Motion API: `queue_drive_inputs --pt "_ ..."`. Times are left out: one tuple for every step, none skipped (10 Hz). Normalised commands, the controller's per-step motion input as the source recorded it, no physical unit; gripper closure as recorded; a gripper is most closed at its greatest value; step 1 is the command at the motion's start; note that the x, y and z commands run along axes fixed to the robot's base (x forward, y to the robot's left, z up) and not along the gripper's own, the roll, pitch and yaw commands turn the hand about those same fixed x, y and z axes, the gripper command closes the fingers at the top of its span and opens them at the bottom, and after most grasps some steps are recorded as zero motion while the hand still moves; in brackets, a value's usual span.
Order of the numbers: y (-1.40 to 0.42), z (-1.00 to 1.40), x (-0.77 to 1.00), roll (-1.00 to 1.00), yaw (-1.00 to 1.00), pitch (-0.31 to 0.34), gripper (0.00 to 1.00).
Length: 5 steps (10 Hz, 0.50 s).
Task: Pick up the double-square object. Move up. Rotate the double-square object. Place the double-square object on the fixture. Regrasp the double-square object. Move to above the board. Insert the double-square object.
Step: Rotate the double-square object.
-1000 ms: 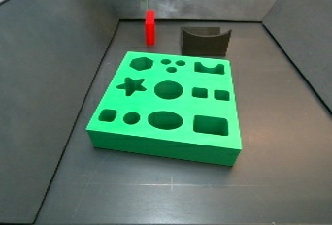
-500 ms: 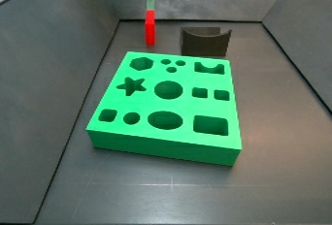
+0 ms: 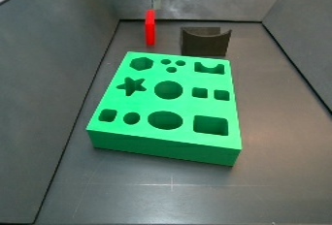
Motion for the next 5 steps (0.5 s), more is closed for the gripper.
queue_drive_inputs --pt "0.01 -0.04 0.04 0.01 1.0 -0.007 0.0" --pt "0.01 -0.04 0.04 0.01 1.0 -0.008 0.0" --pt "0.01 -0.04 0.04 0.01 1.0 -0.008 0.0" --pt "0.01 -0.04 0.04 0.01 1.0 -0.009 0.0" --pt "0.01 -0.04 0.04 0.01 1.0 -0.01 0.0"
